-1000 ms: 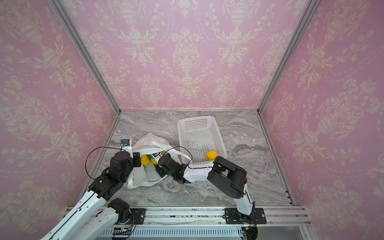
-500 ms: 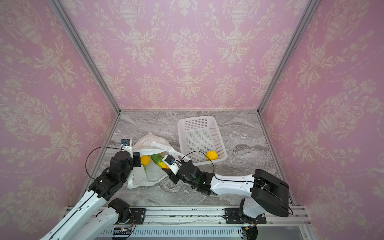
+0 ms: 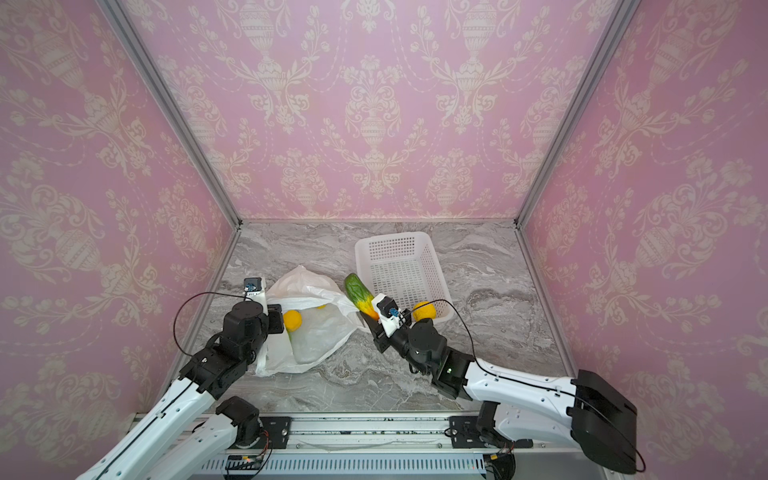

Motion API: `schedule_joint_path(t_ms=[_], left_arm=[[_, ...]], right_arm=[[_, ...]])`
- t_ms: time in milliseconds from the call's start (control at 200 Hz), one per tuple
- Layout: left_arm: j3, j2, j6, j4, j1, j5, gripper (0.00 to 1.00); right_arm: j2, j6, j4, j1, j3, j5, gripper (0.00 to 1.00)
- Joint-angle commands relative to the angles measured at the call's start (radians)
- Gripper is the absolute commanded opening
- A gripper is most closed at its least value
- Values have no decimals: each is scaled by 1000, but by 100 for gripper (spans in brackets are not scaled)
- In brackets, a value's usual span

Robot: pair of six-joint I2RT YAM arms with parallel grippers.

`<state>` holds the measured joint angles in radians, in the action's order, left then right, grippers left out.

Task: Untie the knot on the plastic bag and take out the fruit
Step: 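Carry the papaya with the right gripper over the white basket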

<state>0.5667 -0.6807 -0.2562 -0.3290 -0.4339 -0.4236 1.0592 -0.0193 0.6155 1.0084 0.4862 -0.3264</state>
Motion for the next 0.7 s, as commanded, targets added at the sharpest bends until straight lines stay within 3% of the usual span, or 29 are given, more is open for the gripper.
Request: schedule_joint_path(t_ms=[0,155,295,500,695], left_arm=[[-1,6,-10,15,7,10,0],[-4,5,-9,15,7,11,0],[-2,5,-10,16,7,10,0],[0,6,-8,17,7,9,0],[2,-3,-5,18,8,7,0]], right_arm=[[-46,56,-40,-60,-23,-79,19],[-50,177,-143,-191,-7,-105,19],[38,326,-267,-325,49,-85,19],[318,484,-367,-477,177,59,17],[586,515,-401,-509,313,151,21]])
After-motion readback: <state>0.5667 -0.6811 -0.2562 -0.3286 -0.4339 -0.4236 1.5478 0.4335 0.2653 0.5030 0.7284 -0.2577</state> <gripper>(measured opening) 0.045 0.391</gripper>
